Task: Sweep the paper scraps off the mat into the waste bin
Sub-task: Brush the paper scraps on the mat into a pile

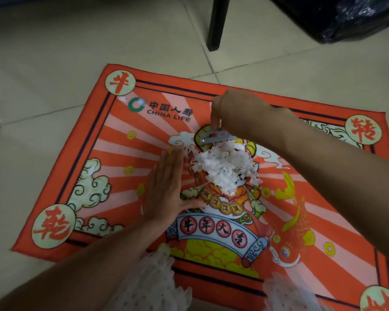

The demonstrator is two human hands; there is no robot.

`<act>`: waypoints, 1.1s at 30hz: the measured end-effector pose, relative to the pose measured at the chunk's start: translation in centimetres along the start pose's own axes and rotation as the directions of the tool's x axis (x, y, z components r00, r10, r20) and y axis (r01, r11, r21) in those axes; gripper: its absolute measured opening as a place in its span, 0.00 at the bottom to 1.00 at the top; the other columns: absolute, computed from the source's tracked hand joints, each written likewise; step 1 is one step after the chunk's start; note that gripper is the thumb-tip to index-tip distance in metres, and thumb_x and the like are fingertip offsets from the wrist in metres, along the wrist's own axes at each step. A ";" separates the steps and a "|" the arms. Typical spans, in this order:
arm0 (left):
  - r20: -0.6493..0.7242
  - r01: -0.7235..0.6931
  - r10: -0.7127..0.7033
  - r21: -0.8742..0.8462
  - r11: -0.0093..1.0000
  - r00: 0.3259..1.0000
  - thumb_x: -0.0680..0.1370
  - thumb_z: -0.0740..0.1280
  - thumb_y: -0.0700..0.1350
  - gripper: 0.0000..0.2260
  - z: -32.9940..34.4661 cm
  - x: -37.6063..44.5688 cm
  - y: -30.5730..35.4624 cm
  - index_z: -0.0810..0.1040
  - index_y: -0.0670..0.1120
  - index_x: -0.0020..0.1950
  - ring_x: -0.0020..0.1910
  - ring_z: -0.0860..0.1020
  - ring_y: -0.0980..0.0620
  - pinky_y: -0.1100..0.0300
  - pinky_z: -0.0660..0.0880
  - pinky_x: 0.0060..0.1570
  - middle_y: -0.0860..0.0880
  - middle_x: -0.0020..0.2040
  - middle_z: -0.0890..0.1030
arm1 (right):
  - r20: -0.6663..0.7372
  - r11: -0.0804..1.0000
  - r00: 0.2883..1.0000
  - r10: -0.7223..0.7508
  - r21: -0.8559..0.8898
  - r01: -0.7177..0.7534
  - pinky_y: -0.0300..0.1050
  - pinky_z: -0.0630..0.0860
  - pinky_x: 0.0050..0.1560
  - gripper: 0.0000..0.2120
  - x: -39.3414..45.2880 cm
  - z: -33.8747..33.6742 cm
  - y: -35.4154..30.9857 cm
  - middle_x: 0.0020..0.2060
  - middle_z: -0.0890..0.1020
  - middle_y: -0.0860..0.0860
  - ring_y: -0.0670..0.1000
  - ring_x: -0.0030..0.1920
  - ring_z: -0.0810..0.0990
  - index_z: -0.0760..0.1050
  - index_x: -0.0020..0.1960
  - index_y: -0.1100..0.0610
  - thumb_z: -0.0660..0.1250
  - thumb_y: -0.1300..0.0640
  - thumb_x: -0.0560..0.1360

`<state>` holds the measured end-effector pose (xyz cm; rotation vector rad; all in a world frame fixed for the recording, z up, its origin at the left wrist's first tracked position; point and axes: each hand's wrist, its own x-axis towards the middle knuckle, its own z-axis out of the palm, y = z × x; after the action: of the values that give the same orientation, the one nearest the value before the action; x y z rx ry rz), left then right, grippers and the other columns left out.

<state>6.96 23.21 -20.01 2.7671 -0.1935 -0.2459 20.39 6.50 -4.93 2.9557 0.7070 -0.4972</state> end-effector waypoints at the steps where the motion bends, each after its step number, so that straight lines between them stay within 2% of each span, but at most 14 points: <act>1: 0.002 0.003 -0.003 -0.003 1.000 1.000 0.60 0.55 0.80 0.58 0.0 0.0 -0.1 0.44 0.48 0.81 0.79 0.44 0.47 0.49 0.49 0.74 0.47 0.81 0.48 | 0.011 1.000 1.000 -0.004 0.001 0.004 0.50 0.76 0.52 0.15 -0.1 0.1 0.0 0.56 0.77 0.60 0.61 0.54 0.77 0.75 0.61 0.58 0.61 0.65 0.76; 6: 0.005 -0.011 0.011 -0.028 1.000 1.000 0.60 0.56 0.79 0.59 -0.2 -0.1 -0.1 0.40 0.49 0.80 0.79 0.40 0.49 0.51 0.45 0.74 0.50 0.81 0.44 | 0.016 0.998 0.999 0.049 0.049 -0.050 0.51 0.75 0.54 0.15 -0.6 -0.6 0.4 0.58 0.76 0.61 0.62 0.56 0.76 0.76 0.62 0.58 0.64 0.63 0.76; 8: 0.007 -0.011 0.012 -0.042 0.999 1.000 0.60 0.56 0.79 0.58 -0.2 -0.1 -0.2 0.40 0.49 0.80 0.79 0.39 0.49 0.52 0.43 0.74 0.50 0.81 0.43 | -0.021 0.997 0.998 0.059 0.053 -0.057 0.50 0.74 0.54 0.16 -0.6 -1.1 0.9 0.58 0.76 0.60 0.63 0.56 0.77 0.77 0.62 0.55 0.64 0.64 0.75; 12: 0.000 0.017 -0.017 -0.052 0.999 1.000 0.60 0.55 0.80 0.59 -0.2 -0.2 -0.8 0.42 0.47 0.81 0.79 0.42 0.47 0.50 0.44 0.74 0.48 0.81 0.46 | -0.113 0.998 0.994 0.004 0.066 0.003 0.50 0.76 0.53 0.17 0.0 -1.3 0.4 0.56 0.77 0.57 0.60 0.54 0.78 0.79 0.57 0.47 0.65 0.66 0.74; 17: -0.009 0.061 -0.062 -0.047 0.997 0.998 0.59 0.55 0.81 0.61 -0.4 -0.1 -1.6 0.43 0.45 0.81 0.79 0.46 0.45 0.50 0.43 0.74 0.45 0.81 0.48 | -0.150 0.987 0.980 -0.134 0.063 0.145 0.48 0.77 0.49 0.19 1.4 -0.6 -2.3 0.56 0.80 0.54 0.58 0.53 0.79 0.79 0.58 0.48 0.65 0.67 0.75; 20: -0.005 0.082 -0.083 -0.049 0.995 0.997 0.58 0.55 0.80 0.62 -0.6 -0.1 -2.0 0.43 0.44 0.80 0.79 0.45 0.45 0.50 0.42 0.74 0.43 0.81 0.48 | -0.130 0.977 0.969 -0.209 0.019 0.213 0.46 0.72 0.45 0.19 1.8 -0.2 -3.5 0.56 0.79 0.54 0.58 0.55 0.78 0.77 0.61 0.49 0.63 0.67 0.76; 23: 0.000 0.095 -0.095 -0.048 0.994 0.995 0.58 0.55 0.80 0.62 -0.7 0.0 -2.0 0.44 0.43 0.80 0.79 0.46 0.44 0.46 0.46 0.75 0.42 0.80 0.49 | -0.089 0.966 0.963 -0.256 -0.041 0.253 0.45 0.68 0.43 0.17 1.5 -0.1 -4.2 0.57 0.77 0.55 0.59 0.55 0.77 0.75 0.62 0.51 0.60 0.66 0.77; 28: 0.010 0.080 -0.080 -0.035 0.996 0.997 0.58 0.53 0.80 0.61 -0.9 -0.1 -1.8 0.43 0.43 0.80 0.79 0.44 0.45 0.47 0.45 0.76 0.43 0.81 0.47 | -0.032 0.961 0.961 -0.274 -0.044 0.272 0.50 0.74 0.50 0.14 0.4 -0.5 -4.0 0.56 0.76 0.58 0.60 0.52 0.77 0.75 0.60 0.56 0.59 0.67 0.77; 30: 0.010 0.072 -0.072 -0.030 0.997 0.997 0.58 0.53 0.79 0.61 -1.0 0.0 -1.7 0.43 0.43 0.80 0.79 0.43 0.45 0.47 0.45 0.76 0.44 0.81 0.47 | -0.017 0.962 0.963 -0.269 -0.049 0.268 0.51 0.74 0.52 0.15 -0.2 -0.7 -3.9 0.57 0.74 0.59 0.60 0.54 0.76 0.73 0.62 0.58 0.57 0.67 0.78; 33: 0.008 0.053 -0.053 -0.011 0.999 0.999 0.59 0.54 0.79 0.61 -1.0 0.0 -1.3 0.43 0.43 0.80 0.79 0.44 0.45 0.46 0.47 0.76 0.45 0.81 0.47 | -0.002 0.964 0.966 -0.258 -0.075 0.257 0.49 0.72 0.50 0.16 -1.2 -0.8 -3.7 0.59 0.74 0.59 0.60 0.55 0.76 0.71 0.64 0.59 0.56 0.68 0.79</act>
<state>7.27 24.72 -19.59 2.7632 -0.1207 -0.2711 17.91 9.38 -3.71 2.8133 1.0943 -0.4582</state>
